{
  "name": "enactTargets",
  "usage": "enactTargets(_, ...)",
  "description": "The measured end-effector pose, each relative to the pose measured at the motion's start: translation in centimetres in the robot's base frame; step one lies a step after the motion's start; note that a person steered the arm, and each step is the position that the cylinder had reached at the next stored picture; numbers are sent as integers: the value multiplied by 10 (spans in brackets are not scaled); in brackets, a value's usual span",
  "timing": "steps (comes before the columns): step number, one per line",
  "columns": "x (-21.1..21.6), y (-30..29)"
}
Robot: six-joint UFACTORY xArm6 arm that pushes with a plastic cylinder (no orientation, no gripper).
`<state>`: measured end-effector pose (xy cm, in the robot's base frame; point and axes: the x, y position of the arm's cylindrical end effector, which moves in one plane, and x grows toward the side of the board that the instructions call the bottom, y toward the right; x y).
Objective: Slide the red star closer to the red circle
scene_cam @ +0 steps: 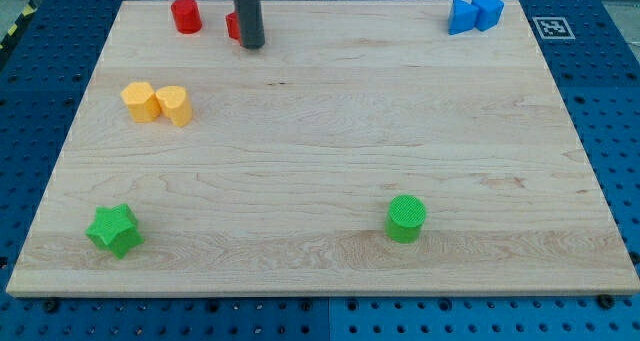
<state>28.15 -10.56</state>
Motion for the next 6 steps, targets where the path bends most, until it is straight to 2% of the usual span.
enactTargets(2,0,-28)
enactTargets(3,3,-8)
enactTargets(4,0,44)
enactTargets(5,-14,54)
enactTargets(6,-35,17)
